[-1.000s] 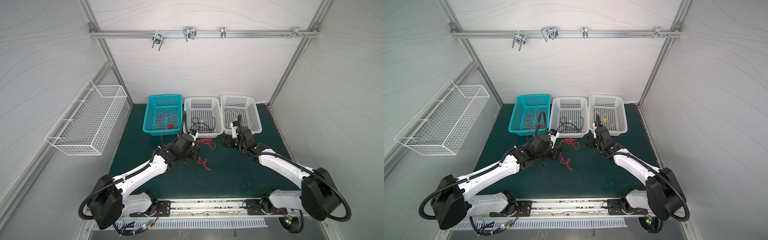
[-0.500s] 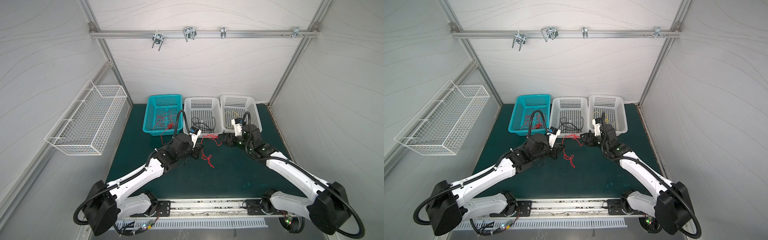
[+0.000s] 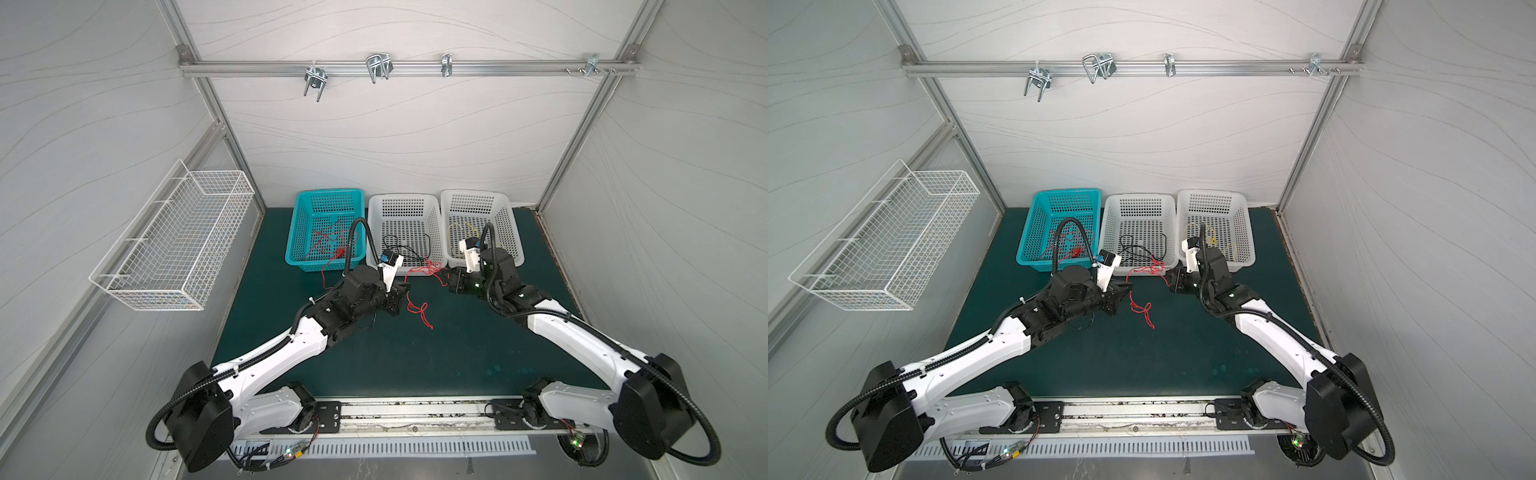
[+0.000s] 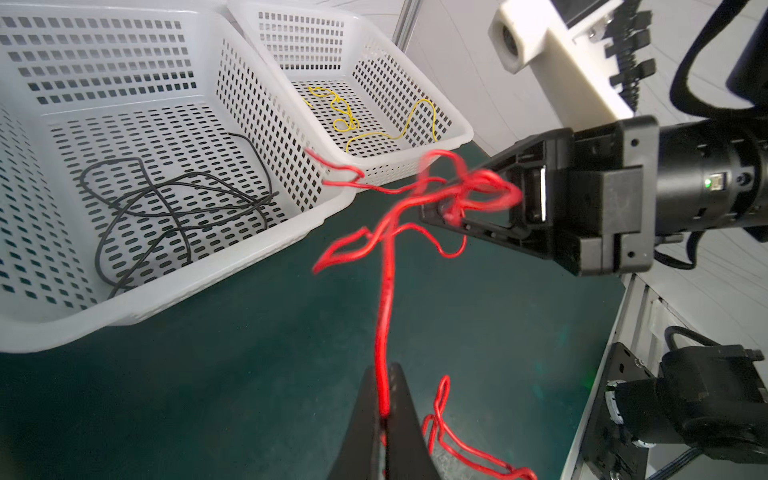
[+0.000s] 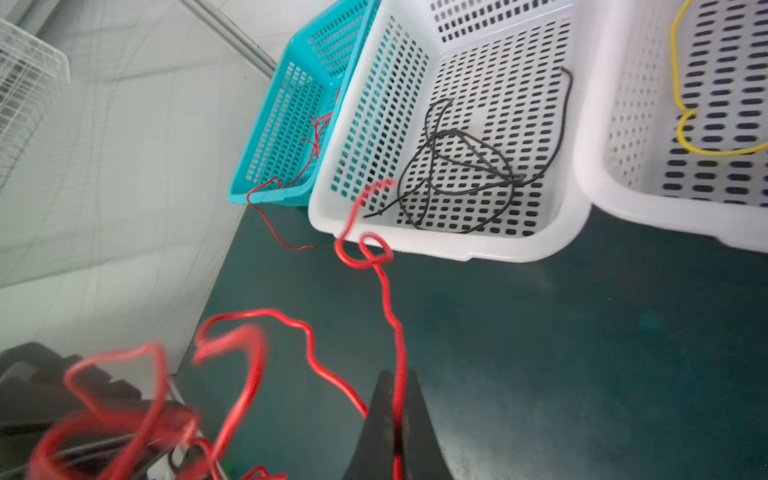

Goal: Untangle the cables

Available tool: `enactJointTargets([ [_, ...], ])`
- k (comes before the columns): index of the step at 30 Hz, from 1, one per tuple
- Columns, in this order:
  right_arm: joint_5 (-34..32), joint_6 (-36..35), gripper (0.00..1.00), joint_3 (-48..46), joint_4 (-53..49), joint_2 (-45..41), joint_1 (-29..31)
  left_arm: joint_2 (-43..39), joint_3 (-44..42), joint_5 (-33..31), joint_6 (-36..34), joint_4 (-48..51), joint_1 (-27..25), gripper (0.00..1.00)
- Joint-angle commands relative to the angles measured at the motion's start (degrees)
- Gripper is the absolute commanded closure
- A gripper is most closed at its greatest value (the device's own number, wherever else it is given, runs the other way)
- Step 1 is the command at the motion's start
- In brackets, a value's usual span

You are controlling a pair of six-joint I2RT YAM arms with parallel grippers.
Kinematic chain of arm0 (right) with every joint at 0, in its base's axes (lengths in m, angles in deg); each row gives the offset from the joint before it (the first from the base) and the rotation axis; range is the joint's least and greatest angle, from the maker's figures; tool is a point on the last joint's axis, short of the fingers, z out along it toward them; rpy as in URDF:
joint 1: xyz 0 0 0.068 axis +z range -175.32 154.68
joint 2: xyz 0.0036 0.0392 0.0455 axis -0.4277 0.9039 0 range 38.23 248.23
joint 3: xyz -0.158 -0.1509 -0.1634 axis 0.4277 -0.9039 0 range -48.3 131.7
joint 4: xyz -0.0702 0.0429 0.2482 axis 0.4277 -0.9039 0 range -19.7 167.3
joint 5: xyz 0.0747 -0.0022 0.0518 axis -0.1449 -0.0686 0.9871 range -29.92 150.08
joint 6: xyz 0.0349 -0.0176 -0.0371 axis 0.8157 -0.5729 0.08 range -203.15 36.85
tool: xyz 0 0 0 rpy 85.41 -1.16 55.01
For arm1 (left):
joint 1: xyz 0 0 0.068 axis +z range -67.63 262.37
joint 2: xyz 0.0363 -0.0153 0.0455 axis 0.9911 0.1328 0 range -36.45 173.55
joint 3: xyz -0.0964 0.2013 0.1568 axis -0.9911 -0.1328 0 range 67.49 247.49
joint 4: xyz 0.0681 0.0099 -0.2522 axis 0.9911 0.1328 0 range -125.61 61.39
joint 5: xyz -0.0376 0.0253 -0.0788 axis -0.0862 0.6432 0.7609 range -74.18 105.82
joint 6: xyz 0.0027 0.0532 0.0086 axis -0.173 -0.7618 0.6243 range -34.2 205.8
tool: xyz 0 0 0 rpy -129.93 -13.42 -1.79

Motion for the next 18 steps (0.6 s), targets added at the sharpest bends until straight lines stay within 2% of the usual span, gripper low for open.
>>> enactJointTargets([
  [1,-6.8,-0.3,1.00,0.7,-2.8,-1.9,-0.4,-1.5,0.8,-5.2,-0.1,-1.3,-0.1,1.00],
  [5,-11.5,-0.9,1.00,0.0,-4.5,-4.2,-1.2,-1.1,2.0,-13.8,0.8,3.2,0.5,1.00],
  [8,-14.8,-1.7,1.00,-0.1,-6.4,-5.6,-1.7,-1.0,2.5,-16.9,3.8,5.7,3.3,1.00],
  [13,-20.0,-2.9,1.00,-0.5,-9.7,-7.7,-1.8,-2.7,2.2,-15.8,10.8,8.4,11.2,1.00],
  [16,-19.0,-3.4,1.00,-1.1,-8.9,-8.0,-1.8,-4.6,1.5,-14.8,11.1,7.2,12.5,1.00],
  [18,-16.1,-4.1,1.00,-1.3,-7.5,-7.6,-1.8,-5.5,1.3,-13.9,10.8,6.0,12.6,1.00],
])
